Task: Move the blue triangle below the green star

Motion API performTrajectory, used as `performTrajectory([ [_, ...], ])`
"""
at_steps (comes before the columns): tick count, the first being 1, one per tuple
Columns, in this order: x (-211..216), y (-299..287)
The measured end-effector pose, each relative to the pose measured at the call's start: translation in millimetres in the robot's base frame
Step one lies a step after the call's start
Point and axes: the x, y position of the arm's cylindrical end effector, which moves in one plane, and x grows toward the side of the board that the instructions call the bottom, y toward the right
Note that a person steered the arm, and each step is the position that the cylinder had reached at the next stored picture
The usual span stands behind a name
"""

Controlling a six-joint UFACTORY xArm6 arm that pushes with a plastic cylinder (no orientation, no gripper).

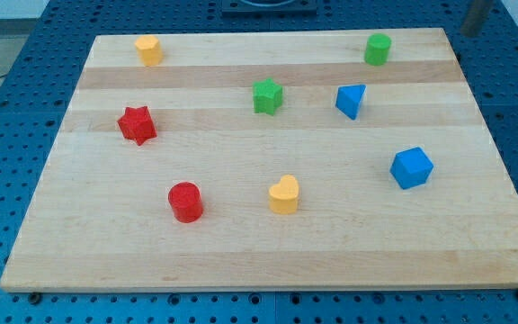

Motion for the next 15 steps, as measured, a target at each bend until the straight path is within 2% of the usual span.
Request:
performTrajectory([
  [2,1,-5],
  [3,21,-24],
  [4,62,-70],
  [5,120,-77],
  [13,129,-74],
  [14,153,-78],
  [15,232,-110],
])
